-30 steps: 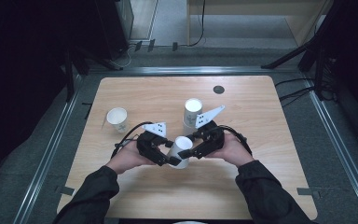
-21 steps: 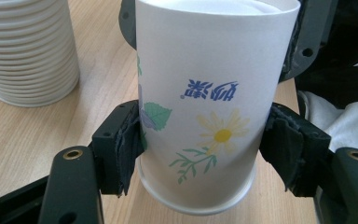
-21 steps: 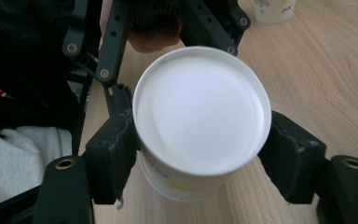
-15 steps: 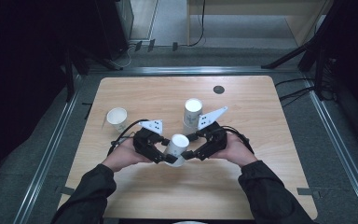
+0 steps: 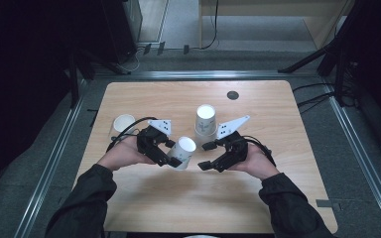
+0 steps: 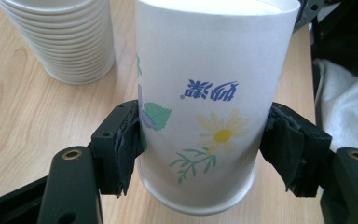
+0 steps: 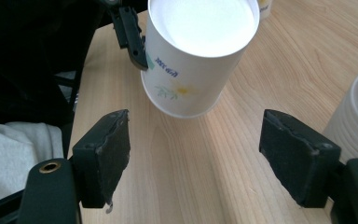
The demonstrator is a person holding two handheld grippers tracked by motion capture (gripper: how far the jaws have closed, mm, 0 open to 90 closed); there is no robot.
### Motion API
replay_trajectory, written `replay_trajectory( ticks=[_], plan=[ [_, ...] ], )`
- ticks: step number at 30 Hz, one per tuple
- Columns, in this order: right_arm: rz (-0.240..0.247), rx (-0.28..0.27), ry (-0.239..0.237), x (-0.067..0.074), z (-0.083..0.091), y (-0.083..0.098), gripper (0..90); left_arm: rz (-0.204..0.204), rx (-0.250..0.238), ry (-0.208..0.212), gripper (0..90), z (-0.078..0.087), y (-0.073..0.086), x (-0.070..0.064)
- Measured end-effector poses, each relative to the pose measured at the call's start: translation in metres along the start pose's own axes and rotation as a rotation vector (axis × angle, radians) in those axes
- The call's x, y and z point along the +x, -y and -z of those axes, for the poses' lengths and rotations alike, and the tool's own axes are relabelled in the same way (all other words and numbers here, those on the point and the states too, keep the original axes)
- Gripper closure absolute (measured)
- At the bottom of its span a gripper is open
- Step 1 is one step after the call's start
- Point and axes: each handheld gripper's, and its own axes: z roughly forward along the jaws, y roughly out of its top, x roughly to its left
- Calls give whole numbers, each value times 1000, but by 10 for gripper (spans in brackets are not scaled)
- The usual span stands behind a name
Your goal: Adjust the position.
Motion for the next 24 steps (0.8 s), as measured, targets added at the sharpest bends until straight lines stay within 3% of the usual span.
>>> replay_trajectory(
  ticks=[5,9,12,20,24],
  plan=[
    [1,3,14,0,-2,3,262,-19,81,-30,316,-4,-6,1],
    [6,-7,18,-1,-3,3,270,-42,99,-44,316,-8,-7,-1],
    [2,-7,14,-2,-6,4,277,-54,158,-57,316,-12,-9,-4],
    [25,49,11,1,-18,5,277,-95,263,-65,314,-26,-10,-12],
    [36,73,14,2,-23,5,277,-103,291,-66,313,-29,-11,-15]
  ],
)
